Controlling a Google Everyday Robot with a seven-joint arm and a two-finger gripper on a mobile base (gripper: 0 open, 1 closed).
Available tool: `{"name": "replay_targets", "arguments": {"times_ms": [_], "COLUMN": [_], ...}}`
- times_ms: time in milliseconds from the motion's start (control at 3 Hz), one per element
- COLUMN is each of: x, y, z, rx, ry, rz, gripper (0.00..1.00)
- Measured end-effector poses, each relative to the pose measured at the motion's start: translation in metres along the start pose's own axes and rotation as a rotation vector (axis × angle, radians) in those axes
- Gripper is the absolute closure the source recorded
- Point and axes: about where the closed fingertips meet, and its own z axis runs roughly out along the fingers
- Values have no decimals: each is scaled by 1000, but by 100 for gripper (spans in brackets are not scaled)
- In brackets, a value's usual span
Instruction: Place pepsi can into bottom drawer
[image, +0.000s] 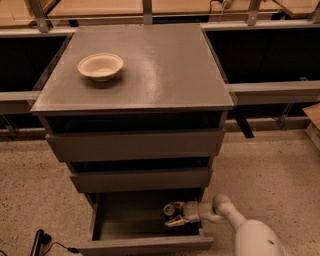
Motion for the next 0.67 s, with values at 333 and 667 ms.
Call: {"name": "replay_targets", "arguments": {"times_ms": [333, 667], "x": [0, 0], "y": [1, 1], "z": [2, 2], "rx": [-4, -4], "ry": [-2, -2], "rz": [1, 1], "gripper": [0, 0]}}
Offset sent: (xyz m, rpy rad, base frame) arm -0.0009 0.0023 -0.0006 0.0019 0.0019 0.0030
